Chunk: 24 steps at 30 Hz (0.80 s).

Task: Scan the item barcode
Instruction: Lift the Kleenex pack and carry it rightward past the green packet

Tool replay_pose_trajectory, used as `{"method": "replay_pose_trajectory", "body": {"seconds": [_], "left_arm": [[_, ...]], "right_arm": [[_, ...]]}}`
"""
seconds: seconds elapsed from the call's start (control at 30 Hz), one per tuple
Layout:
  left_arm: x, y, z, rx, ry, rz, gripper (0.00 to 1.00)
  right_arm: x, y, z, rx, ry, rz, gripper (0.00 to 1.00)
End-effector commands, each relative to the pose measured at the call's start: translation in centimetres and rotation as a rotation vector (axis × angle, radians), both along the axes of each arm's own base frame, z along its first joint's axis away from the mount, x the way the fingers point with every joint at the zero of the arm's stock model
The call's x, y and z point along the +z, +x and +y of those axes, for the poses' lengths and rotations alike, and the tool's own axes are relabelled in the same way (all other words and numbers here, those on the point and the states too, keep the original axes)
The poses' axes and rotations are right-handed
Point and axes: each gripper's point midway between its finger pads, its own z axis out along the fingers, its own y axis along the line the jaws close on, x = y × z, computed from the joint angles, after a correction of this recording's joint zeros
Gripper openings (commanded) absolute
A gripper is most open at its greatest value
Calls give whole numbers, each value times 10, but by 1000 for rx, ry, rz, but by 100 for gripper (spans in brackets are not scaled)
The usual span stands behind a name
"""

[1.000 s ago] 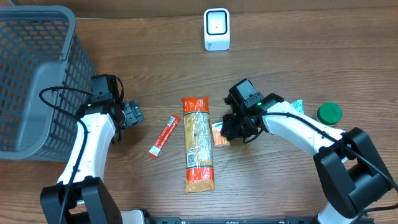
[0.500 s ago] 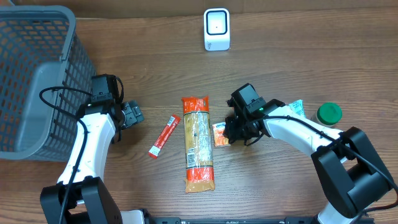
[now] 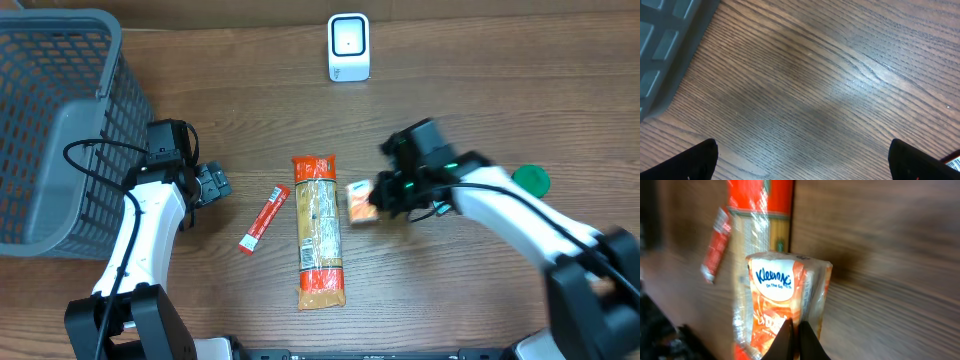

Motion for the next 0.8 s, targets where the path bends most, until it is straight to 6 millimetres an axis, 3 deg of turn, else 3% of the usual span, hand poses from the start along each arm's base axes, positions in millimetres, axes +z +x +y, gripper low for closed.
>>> {"method": "replay_pose_trajectory", "body": {"seconds": [0.0, 0.23, 0.77], "left_arm": [[7, 7, -1, -13, 0, -24, 100], [7, 7, -1, -13, 0, -25, 100], [7, 7, -1, -13, 0, -25, 100]], "right_arm": [[49, 6, -27, -42, 67, -80, 4], [85, -4, -70, -131, 60, -116, 4], [85, -9, -74, -138, 54, -100, 4]]}}
